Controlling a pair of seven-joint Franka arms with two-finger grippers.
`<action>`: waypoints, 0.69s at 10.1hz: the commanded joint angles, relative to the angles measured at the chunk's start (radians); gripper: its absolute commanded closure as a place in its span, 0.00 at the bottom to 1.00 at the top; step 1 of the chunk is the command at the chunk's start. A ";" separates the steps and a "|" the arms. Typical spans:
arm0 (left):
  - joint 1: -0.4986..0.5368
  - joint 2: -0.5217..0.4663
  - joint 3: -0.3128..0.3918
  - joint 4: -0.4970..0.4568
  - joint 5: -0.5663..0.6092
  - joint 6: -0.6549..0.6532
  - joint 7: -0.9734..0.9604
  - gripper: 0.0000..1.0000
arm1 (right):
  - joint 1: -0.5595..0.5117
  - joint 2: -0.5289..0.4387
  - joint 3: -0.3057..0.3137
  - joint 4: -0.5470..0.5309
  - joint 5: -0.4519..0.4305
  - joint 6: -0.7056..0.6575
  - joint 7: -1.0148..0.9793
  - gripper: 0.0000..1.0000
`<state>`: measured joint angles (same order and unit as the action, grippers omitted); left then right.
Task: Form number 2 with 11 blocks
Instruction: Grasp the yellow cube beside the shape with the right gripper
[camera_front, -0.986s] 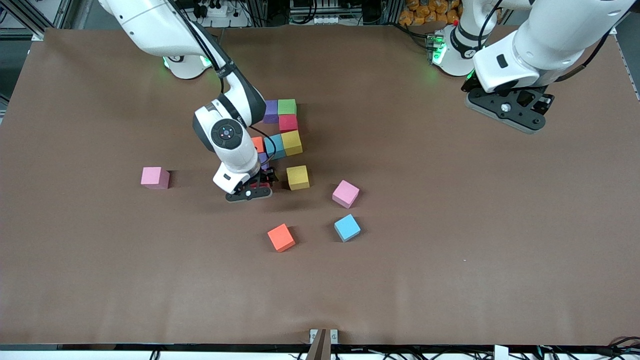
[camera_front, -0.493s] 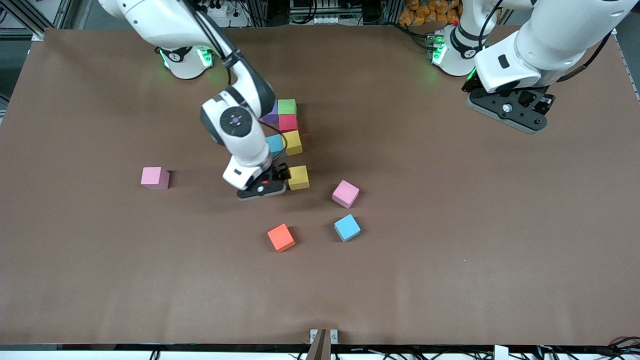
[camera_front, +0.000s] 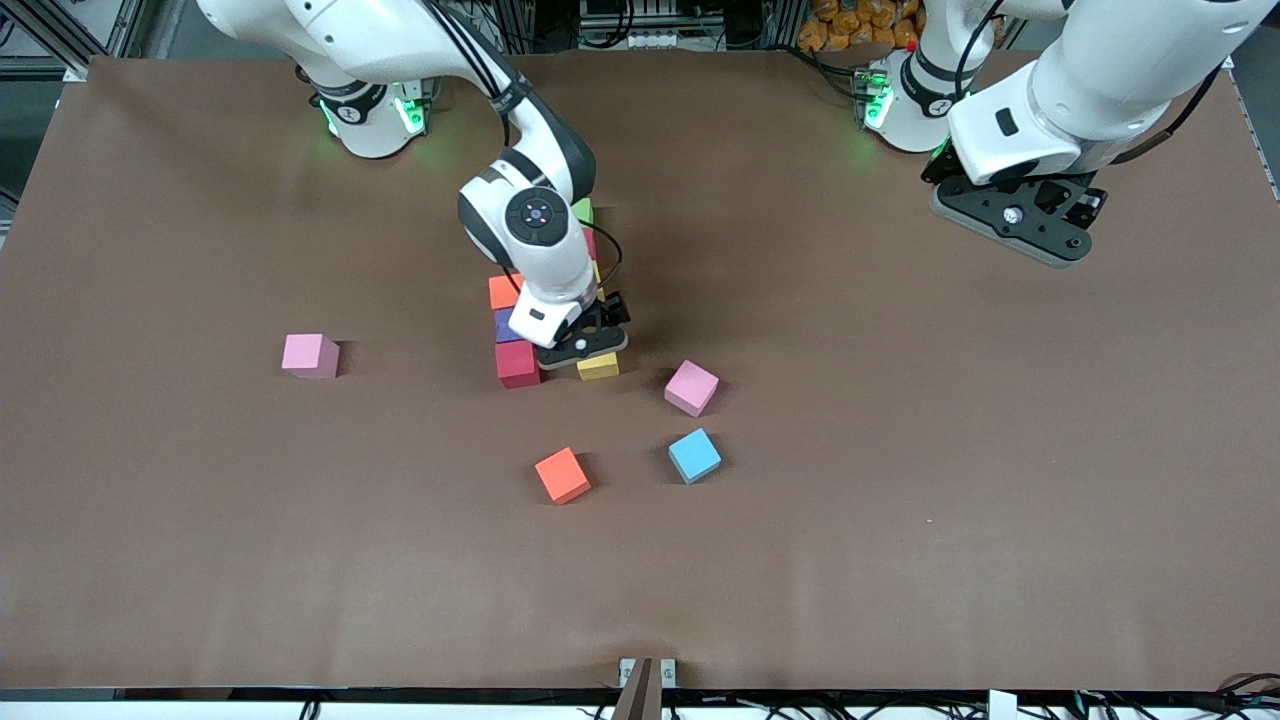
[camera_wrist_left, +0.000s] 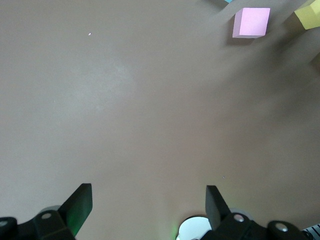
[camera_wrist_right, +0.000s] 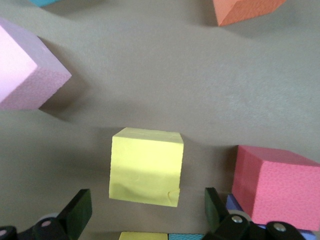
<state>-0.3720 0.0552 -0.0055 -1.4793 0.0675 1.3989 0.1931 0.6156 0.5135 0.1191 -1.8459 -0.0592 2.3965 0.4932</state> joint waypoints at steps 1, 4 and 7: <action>0.030 0.006 0.005 0.024 -0.005 -0.020 0.017 0.00 | 0.006 0.040 -0.006 0.048 0.015 -0.011 0.004 0.00; 0.045 0.005 0.004 -0.002 -0.002 -0.047 0.026 0.00 | 0.004 0.066 -0.009 0.048 0.001 -0.005 0.002 0.00; 0.035 0.008 -0.004 -0.007 -0.017 -0.063 0.020 0.00 | 0.004 0.086 -0.010 0.048 0.002 0.006 0.007 0.00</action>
<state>-0.3315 0.0622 -0.0008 -1.4907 0.0667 1.3555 0.2032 0.6160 0.5809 0.1119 -1.8180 -0.0599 2.4008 0.4936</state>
